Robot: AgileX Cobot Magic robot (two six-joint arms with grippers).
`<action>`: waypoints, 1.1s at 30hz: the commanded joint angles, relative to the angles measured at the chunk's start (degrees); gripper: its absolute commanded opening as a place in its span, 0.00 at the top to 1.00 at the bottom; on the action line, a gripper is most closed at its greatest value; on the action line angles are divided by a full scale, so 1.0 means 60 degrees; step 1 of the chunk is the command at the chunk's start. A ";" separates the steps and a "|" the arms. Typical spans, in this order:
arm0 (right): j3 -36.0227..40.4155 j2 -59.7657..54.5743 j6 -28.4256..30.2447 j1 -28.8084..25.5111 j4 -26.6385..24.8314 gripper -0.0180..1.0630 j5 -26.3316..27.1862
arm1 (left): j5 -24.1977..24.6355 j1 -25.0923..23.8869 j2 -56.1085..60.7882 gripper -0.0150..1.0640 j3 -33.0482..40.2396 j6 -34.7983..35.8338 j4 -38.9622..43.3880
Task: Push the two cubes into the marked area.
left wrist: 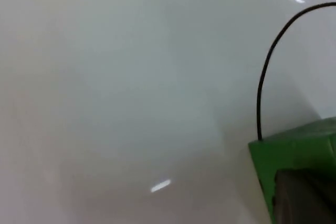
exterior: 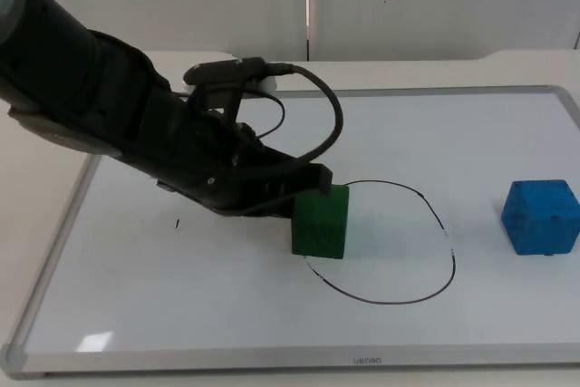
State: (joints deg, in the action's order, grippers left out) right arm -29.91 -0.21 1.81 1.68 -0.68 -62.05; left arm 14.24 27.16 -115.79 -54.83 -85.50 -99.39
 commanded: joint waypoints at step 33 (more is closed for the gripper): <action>0.0067 0.0034 -0.0006 0.0008 -0.0116 0.01 0.0052 | 0.0074 0.0603 -0.0047 0.99 -0.0048 0.0044 -0.0093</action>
State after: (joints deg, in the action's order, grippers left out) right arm -29.91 -0.21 1.81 1.68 -0.90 -62.05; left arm 14.13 30.46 -116.05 -54.83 -85.50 -99.39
